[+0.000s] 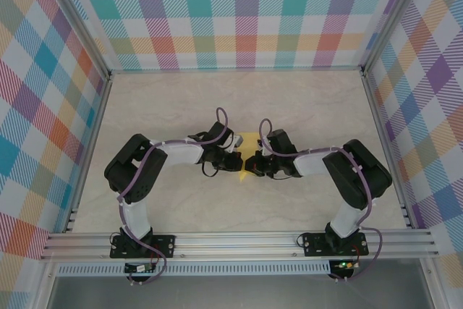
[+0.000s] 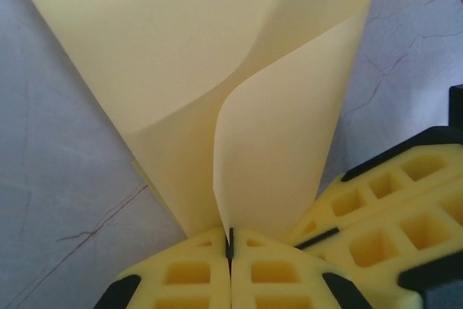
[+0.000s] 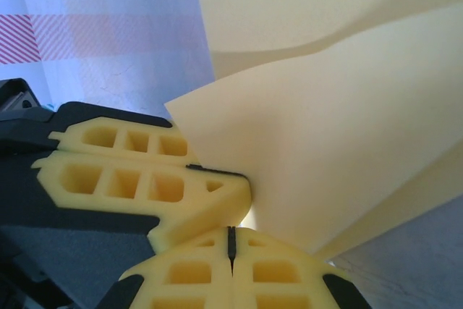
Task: Fold a paper plane with a square sheet of paper (pick it up from the middle)
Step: Third fold the triangle at the center of the table.
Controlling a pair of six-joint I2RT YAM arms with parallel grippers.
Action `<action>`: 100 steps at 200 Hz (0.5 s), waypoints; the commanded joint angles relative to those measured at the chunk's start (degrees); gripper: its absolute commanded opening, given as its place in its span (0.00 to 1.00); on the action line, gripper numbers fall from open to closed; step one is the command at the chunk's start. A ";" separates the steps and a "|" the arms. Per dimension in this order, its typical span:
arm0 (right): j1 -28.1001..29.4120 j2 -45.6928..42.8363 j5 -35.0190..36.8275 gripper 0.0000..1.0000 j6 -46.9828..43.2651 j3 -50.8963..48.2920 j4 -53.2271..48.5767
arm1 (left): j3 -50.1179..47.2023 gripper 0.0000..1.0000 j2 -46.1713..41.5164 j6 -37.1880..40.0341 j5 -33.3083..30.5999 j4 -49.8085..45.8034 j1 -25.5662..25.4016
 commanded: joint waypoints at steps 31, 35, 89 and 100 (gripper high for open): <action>-0.90 3.06 0.36 0.00 -2.03 -0.95 1.11 | -0.40 0.05 2.79 1.06 -1.68 -2.97 0.09; -0.99 3.34 0.04 0.00 -2.01 -0.95 1.36 | -0.36 0.05 2.80 1.07 -1.64 -2.97 0.09; -3.24 -2.76 -1.21 0.00 -3.91 0.78 -3.10 | -0.32 0.05 2.86 1.06 -1.68 -3.21 0.09; -4.32 -3.85 -1.69 0.00 -4.70 1.37 -4.12 | -0.23 0.05 2.88 1.17 -1.62 -3.32 0.09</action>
